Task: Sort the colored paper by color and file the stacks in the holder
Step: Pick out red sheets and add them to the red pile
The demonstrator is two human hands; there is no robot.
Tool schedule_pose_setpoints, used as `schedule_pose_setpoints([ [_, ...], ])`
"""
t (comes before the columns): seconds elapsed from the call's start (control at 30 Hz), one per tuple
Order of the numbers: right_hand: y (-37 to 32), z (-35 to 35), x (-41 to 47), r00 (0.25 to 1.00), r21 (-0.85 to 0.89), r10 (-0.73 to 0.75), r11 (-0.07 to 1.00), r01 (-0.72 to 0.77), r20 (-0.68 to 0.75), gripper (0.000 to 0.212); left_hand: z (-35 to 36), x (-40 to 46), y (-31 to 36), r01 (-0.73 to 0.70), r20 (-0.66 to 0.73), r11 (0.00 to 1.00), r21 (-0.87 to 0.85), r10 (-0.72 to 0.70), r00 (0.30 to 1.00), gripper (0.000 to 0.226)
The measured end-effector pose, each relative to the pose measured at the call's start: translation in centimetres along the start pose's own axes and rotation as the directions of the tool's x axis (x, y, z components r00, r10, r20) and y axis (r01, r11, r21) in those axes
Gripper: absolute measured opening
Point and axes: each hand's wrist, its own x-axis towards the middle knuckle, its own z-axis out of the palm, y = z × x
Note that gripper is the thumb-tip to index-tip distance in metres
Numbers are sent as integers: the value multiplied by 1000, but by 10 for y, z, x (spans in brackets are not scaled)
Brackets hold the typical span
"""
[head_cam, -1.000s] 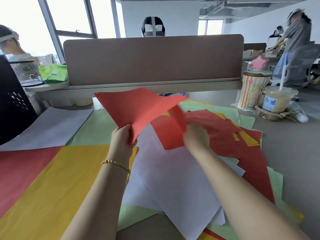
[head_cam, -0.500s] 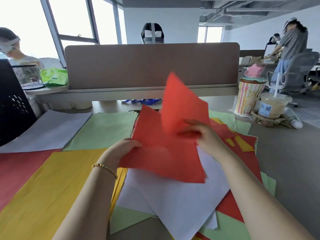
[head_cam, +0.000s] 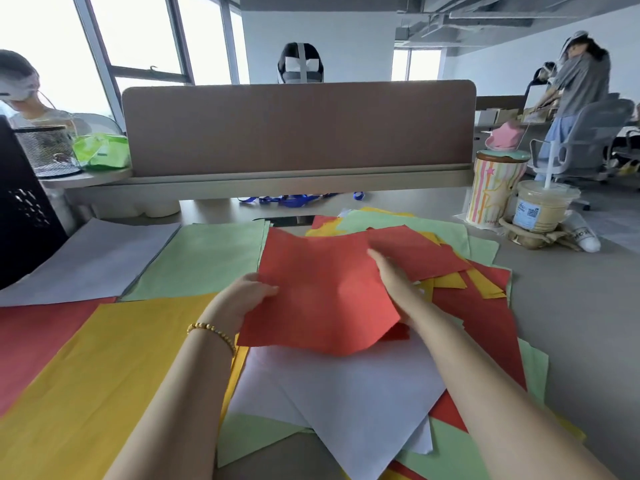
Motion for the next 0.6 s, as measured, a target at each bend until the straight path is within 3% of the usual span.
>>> schedule_pose_setpoints([
  [0.1, -2, -1, 6, 978, -126, 209, 971, -205, 16, 54, -3, 6, -2, -59, -199, 989, -139, 31, 979, 21],
  [0.17, 0, 0, 3, 975, -239, 220, 947, -215, -4, 53, -4, 8, 0, -79, -280, 934, -347, -23, 960, 20],
  [0.27, -9, 8, 5, 989, -269, 148, 954, -135, 26, 45, -6, 11, -4, -39, -242, 829, -557, -117, 963, 27],
  [0.43, -29, 27, 10, 952, -457, 209, 885, -88, 224, 80, -2, 9, -2, -32, -218, 802, -596, -123, 968, 14],
  [0.5, -31, 34, 14, 965, -510, 176, 859, -55, 194, 73, 1, 12, -5, -51, -236, 831, -554, -98, 967, 31],
  [0.6, -39, 32, 24, 974, -601, 130, 799, 9, 187, 54, 4, 11, -5, -77, -271, 869, -488, -68, 960, 30],
])
